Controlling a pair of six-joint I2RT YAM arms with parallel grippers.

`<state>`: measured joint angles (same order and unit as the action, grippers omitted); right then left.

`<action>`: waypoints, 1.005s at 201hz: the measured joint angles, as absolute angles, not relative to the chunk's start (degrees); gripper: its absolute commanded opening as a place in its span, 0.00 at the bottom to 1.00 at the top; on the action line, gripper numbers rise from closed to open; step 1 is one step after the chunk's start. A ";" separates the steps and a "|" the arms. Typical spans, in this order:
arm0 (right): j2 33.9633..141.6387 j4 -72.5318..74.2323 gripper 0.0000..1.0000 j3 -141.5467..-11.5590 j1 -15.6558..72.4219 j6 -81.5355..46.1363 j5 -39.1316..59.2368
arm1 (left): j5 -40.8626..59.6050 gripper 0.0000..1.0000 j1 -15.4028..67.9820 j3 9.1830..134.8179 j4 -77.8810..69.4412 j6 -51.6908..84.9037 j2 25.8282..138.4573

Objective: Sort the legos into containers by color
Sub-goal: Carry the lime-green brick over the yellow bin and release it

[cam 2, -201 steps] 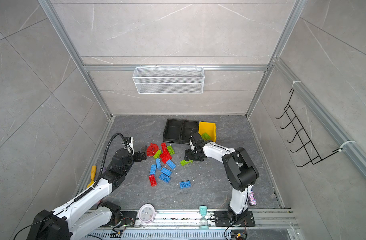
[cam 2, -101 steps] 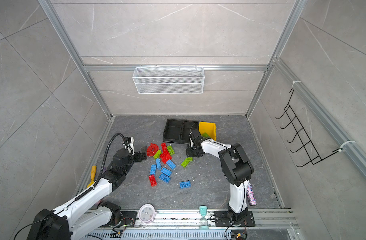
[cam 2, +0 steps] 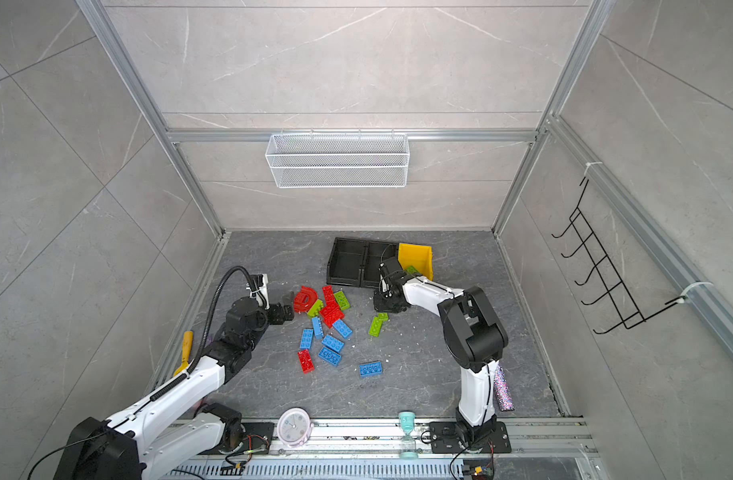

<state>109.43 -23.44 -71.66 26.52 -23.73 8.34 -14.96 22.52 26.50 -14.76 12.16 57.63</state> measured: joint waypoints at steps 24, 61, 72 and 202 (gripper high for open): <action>105.21 -24.25 0.26 -71.70 25.89 -23.07 8.40 | -14.96 1.00 22.52 26.50 -14.76 12.16 57.63; 99.94 -26.00 0.27 -74.78 21.96 -20.93 8.86 | -14.90 1.00 22.52 26.50 -14.81 12.16 57.63; 99.55 -26.15 0.27 -76.03 20.18 -20.25 9.26 | -14.90 1.00 22.52 26.50 -14.81 12.16 57.63; 114.83 -27.35 0.36 -92.23 8.95 -15.42 8.38 | -14.74 1.00 22.52 26.50 -15.03 12.16 57.34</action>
